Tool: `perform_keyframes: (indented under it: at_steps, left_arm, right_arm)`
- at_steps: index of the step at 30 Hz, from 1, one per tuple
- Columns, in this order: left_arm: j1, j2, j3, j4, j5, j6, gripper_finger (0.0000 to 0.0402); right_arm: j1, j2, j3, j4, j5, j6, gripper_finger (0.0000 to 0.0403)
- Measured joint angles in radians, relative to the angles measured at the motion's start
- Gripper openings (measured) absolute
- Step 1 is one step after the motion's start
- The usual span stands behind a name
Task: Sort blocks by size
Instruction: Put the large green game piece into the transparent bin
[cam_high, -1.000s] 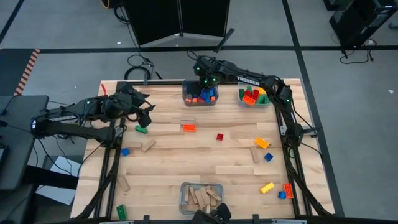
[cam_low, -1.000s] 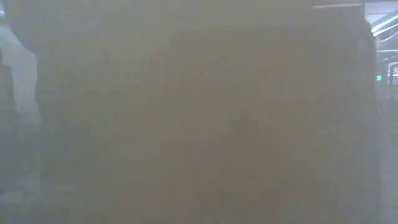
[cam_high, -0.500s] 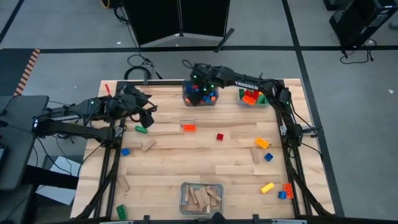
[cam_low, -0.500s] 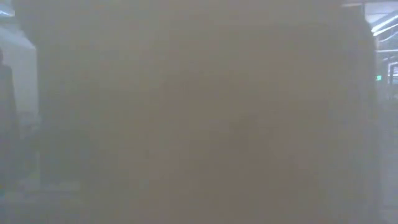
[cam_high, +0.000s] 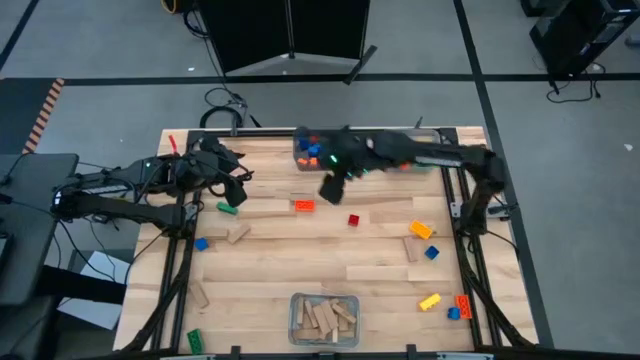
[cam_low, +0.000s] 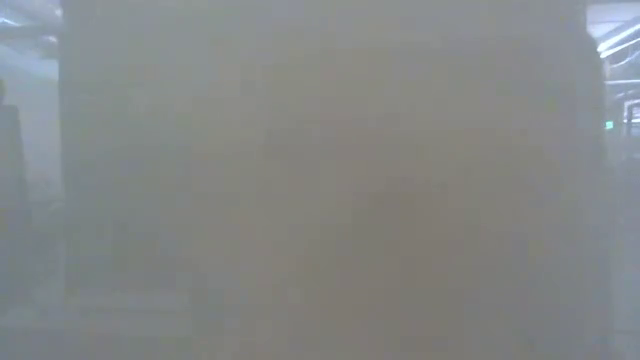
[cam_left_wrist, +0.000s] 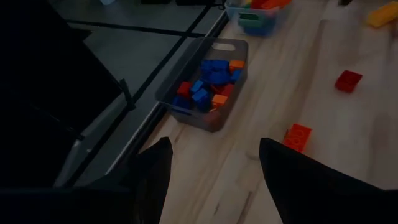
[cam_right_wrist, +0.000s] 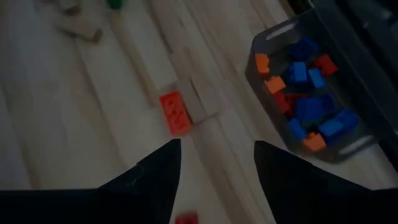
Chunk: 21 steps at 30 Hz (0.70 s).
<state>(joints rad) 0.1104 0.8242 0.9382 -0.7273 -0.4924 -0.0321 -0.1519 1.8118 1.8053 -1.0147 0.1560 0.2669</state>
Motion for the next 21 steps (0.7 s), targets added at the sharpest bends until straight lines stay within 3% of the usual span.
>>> perform_keyframes:
  at_steps: [14, 21]
  left_arm:
    - [-0.001, 0.001, 0.000, -0.067, 0.144, -0.087, 0.0248]
    - [-0.001, 0.003, 0.000, -0.202, 0.146, -0.107, 0.0248]
  right_arm:
    - [0.368, -0.611, -0.802, 0.419, 0.160, 0.367, 0.0215]
    - [0.463, -0.756, -1.051, 0.526, 0.194, 0.437, 0.0216]
